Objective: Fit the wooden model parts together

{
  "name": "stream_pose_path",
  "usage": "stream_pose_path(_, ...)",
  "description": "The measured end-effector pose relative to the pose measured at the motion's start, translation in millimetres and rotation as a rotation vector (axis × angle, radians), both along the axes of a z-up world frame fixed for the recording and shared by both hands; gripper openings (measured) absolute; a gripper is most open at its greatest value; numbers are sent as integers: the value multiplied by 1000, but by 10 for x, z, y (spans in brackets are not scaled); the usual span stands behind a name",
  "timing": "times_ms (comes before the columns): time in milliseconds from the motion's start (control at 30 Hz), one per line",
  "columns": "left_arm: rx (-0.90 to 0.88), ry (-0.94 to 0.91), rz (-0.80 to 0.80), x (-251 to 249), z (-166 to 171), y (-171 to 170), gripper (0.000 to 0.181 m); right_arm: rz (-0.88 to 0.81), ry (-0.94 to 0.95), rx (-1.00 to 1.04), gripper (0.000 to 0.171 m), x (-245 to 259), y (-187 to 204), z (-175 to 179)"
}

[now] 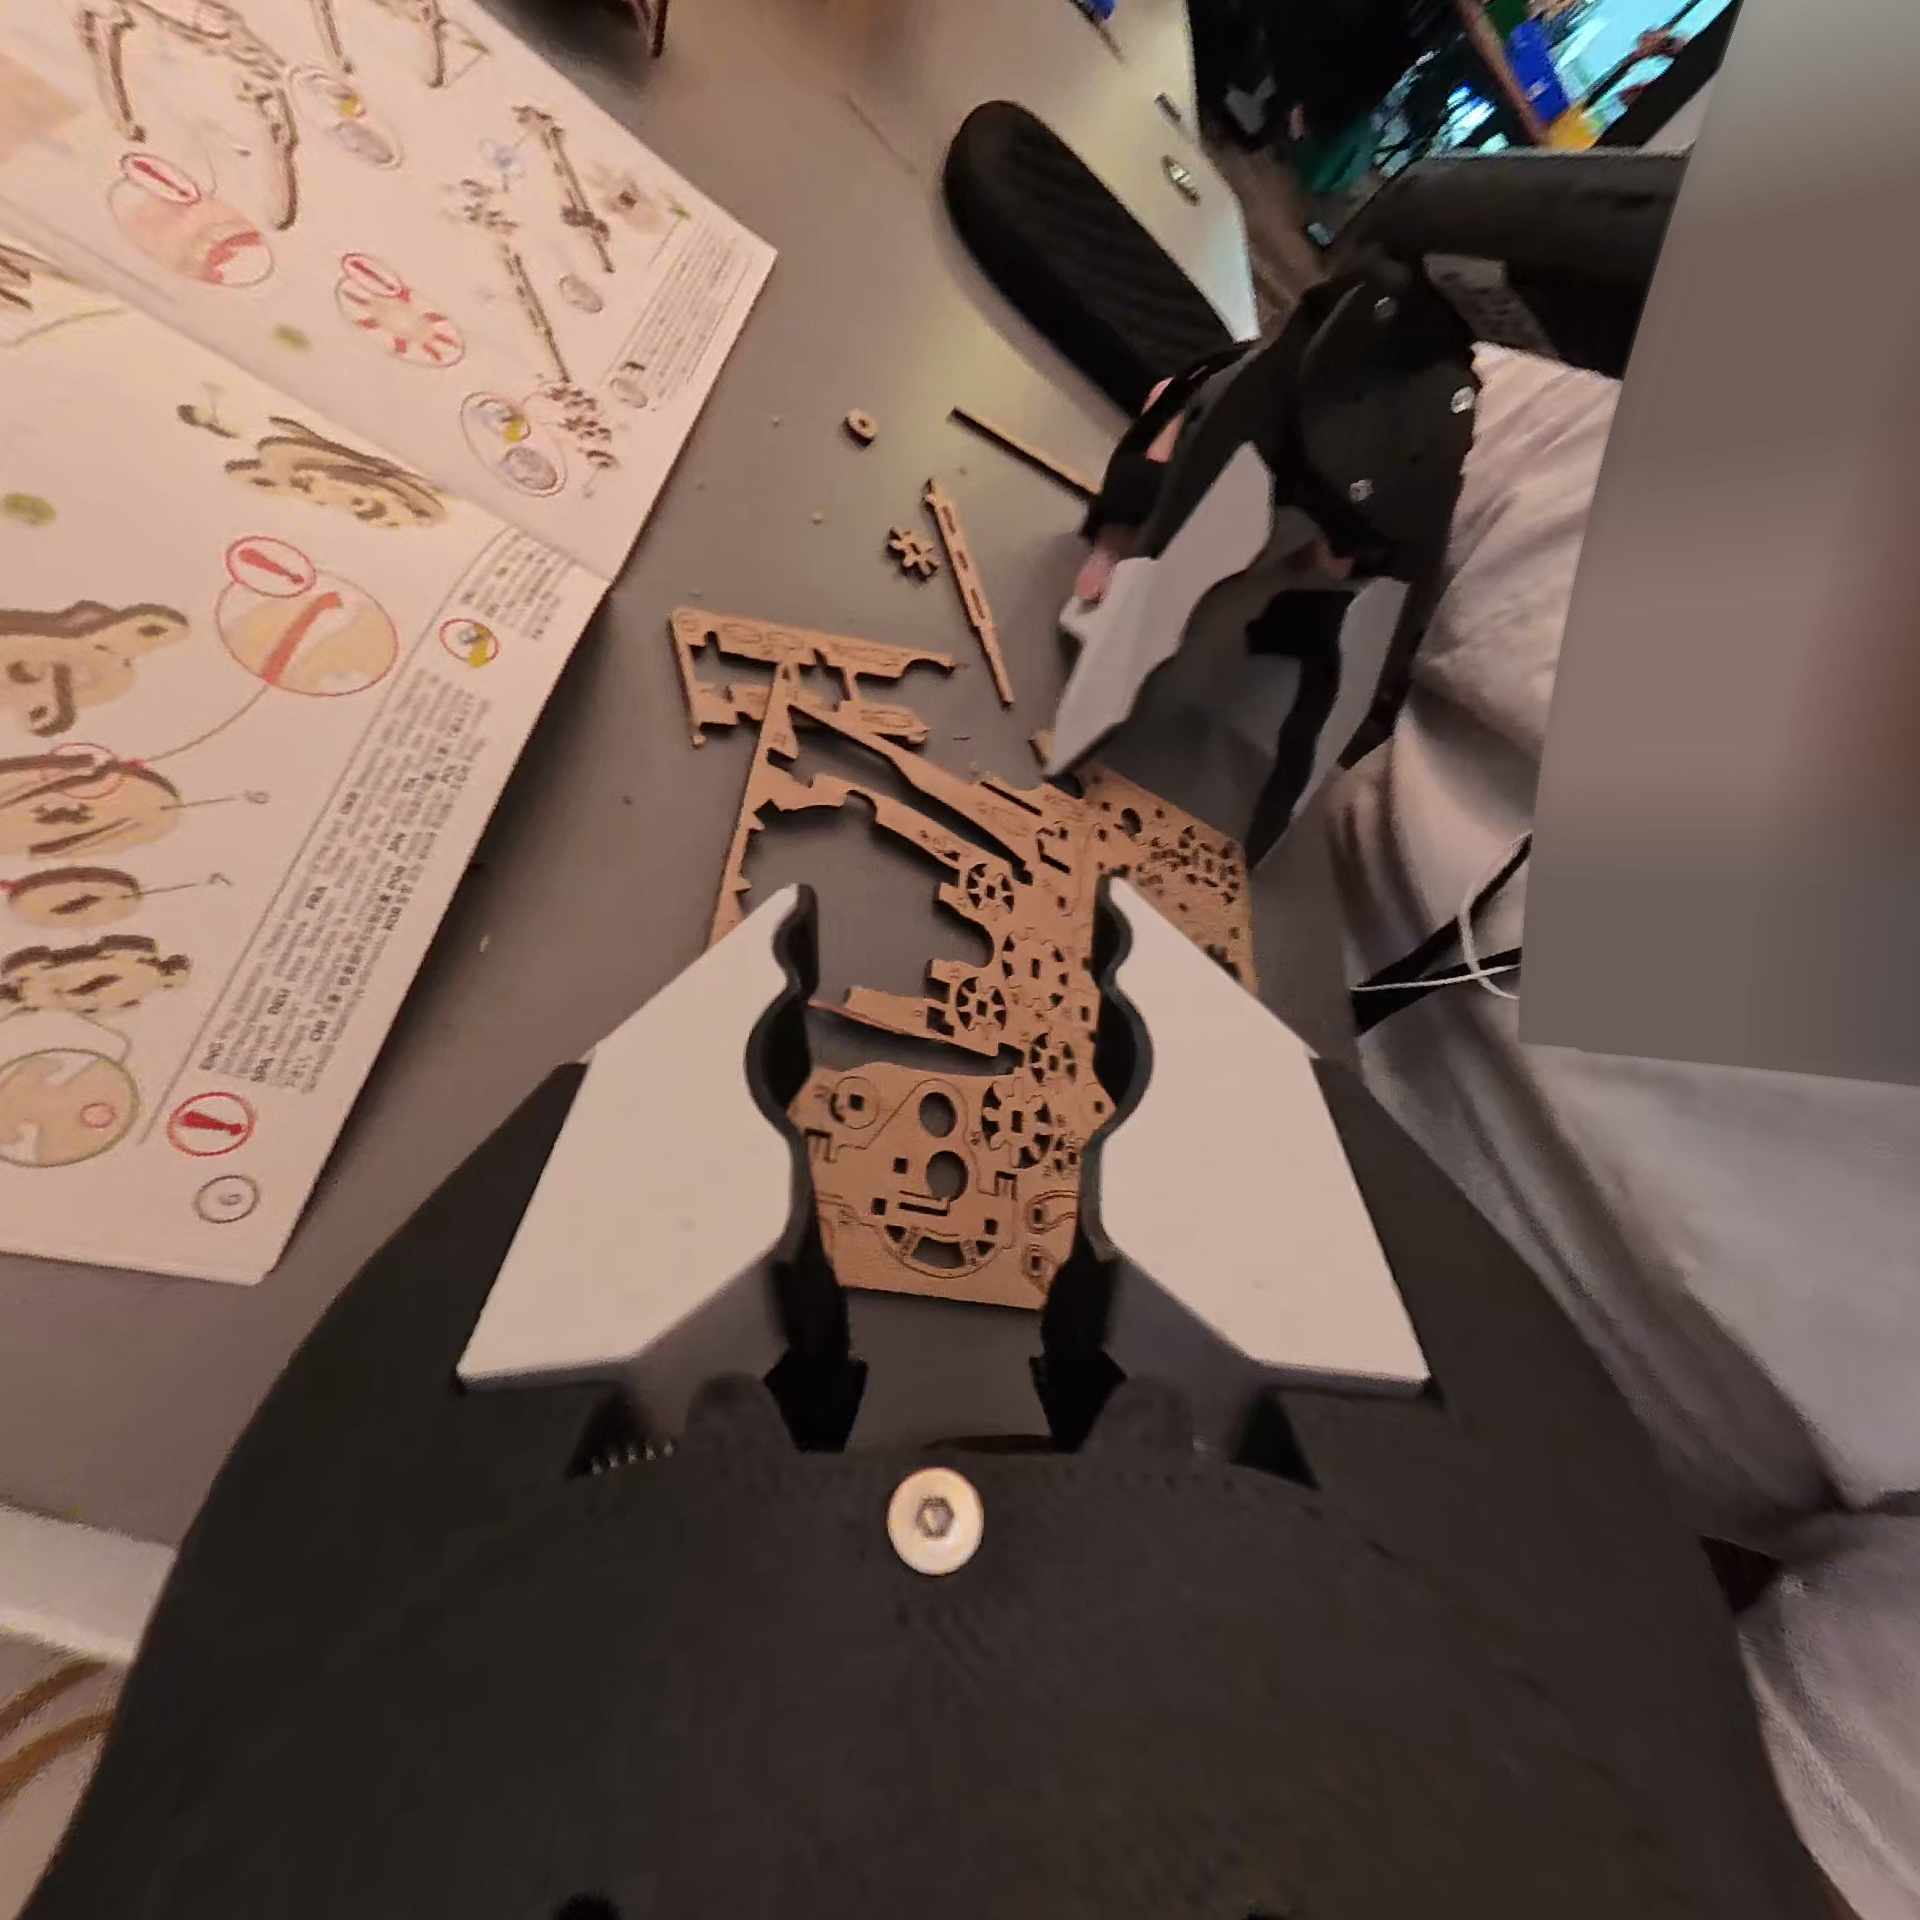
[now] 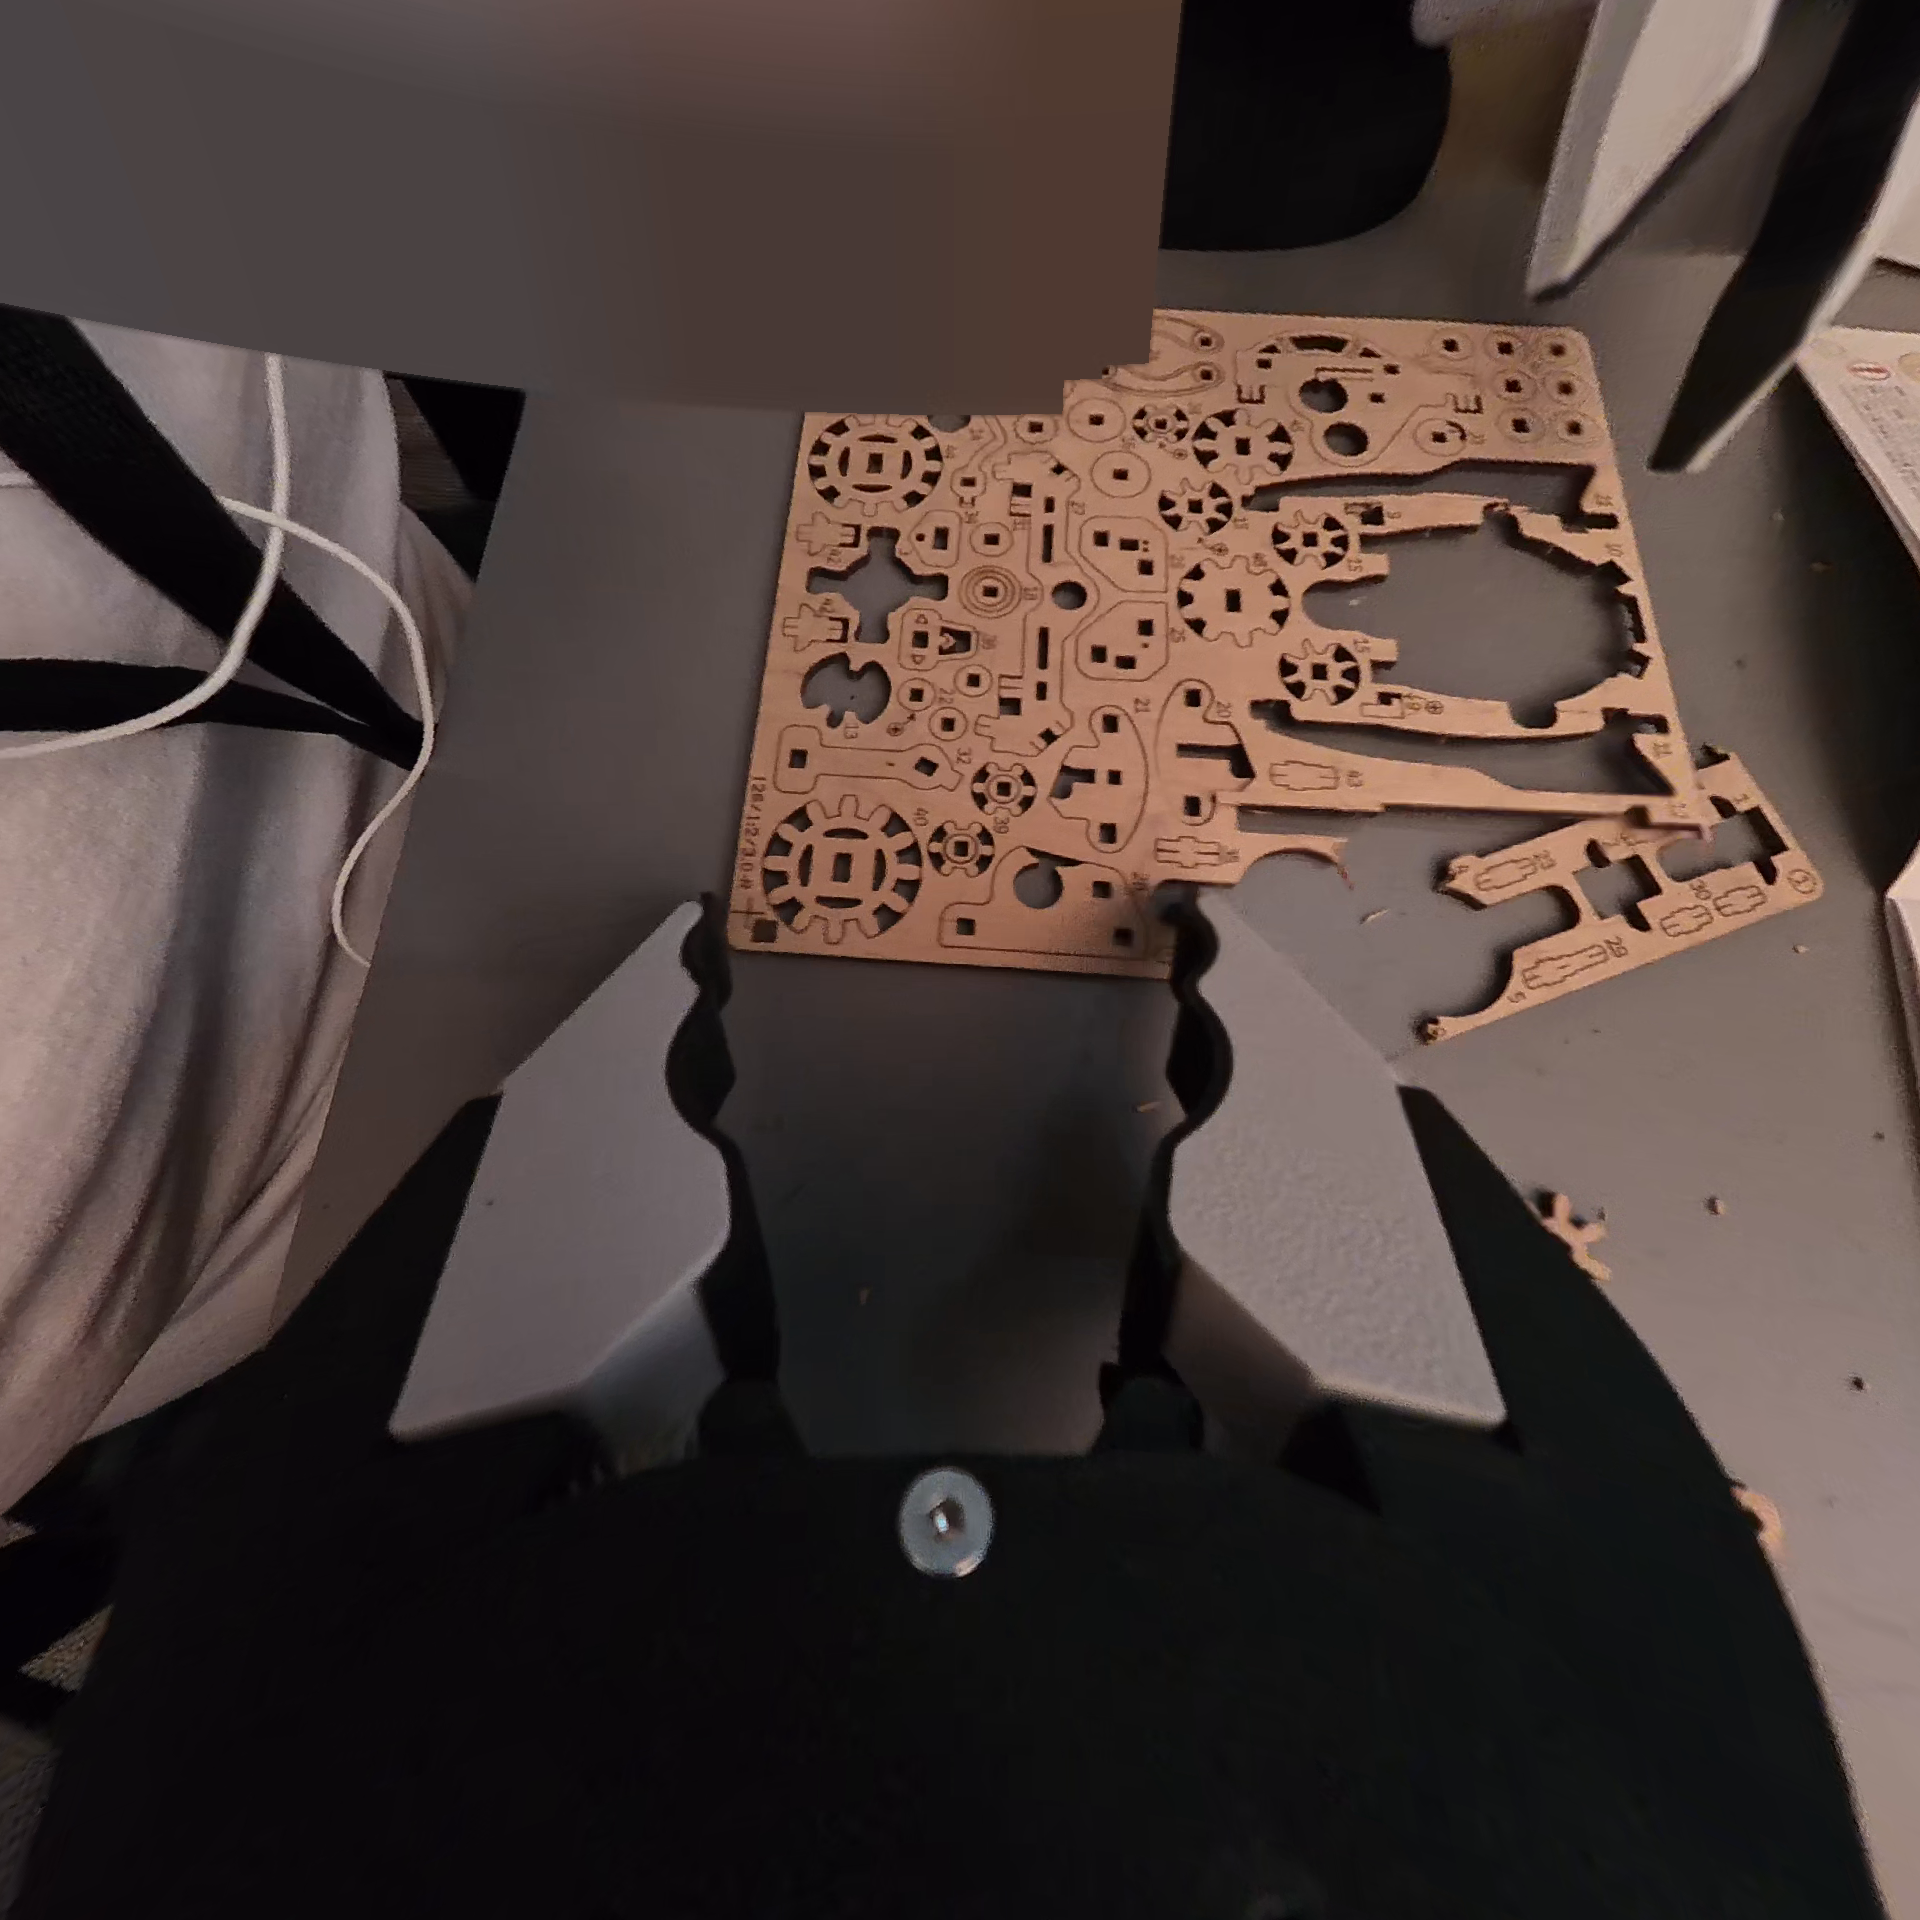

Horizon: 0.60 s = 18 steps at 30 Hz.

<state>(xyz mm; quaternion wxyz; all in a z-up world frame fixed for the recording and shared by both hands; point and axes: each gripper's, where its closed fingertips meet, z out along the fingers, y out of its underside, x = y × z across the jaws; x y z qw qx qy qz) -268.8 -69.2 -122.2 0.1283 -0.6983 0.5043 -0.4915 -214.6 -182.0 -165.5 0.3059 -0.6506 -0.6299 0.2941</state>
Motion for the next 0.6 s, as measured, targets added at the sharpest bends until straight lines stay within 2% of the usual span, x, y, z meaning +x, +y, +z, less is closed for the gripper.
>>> stream_pose_path(200,144,120,63,-71,-203,180,64,3,1,-1,82,-6,-14,3)
stream_pose_path(333,143,140,56,-79,-247,171,67,-1,0,-2,83,-7,-14,1)
stream_pose_path(433,139,138,54,-78,-242,163,68,-20,1,19,93,-5,27,5)
stream_pose_path(600,105,127,7,-59,-234,59,66,-40,-10,-3,99,7,49,-13)
